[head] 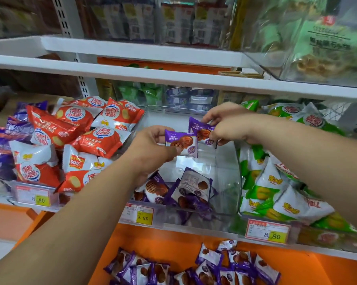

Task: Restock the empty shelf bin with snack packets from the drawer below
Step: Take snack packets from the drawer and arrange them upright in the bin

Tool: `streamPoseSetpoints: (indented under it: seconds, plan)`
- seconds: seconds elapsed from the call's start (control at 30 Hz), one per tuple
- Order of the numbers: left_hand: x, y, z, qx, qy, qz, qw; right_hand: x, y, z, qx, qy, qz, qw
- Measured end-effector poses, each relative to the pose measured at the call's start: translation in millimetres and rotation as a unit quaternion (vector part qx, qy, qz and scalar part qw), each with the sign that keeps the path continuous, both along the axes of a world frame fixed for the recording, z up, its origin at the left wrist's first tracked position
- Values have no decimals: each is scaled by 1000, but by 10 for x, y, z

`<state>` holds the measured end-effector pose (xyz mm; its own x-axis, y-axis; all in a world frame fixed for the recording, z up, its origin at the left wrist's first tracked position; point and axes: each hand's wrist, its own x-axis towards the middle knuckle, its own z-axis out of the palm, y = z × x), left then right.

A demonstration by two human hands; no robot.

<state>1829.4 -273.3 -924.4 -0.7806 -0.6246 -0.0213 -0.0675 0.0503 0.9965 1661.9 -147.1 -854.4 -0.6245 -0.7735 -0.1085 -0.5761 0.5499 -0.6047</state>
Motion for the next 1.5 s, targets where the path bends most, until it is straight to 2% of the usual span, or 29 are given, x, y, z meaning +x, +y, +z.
streamPoseSetpoints:
  seconds: [0.2,0.33,0.43,0.67,0.87,1.03,1.17,1.37,1.5]
  plan:
    - [-244,-152,-61,19,-34,-14,999,-224,-168,-55,4,-16,31,999]
    - [-382,-295,-181,-39,-93,-22,995,-363,-227,-93,39,11,50,998]
    - [-490,-342,-249,-84,-137,-17,987,-331,-391,-136,115,82,77,987]
    - [-693,-382,-269,-169,-185,-37,967,-286,-630,-552,259,246,95,929]
    - [-827,-422,-402,-159,-206,-17,965,-305,-687,-595,256,332,68,905]
    - [-998,-322,-431,-123,-201,-25,971,-307,-574,-418,223,468,52,853]
    - [-1110,-240,-478,-99,-184,-14,978,-394,-445,-393,202,452,66,867]
    - [-1147,-167,-524,-121,-193,18,974,-369,-305,-348,197,414,64,887]
    - [-1151,-137,-538,-136,-205,-18,969,-329,-308,-362,212,381,86,896]
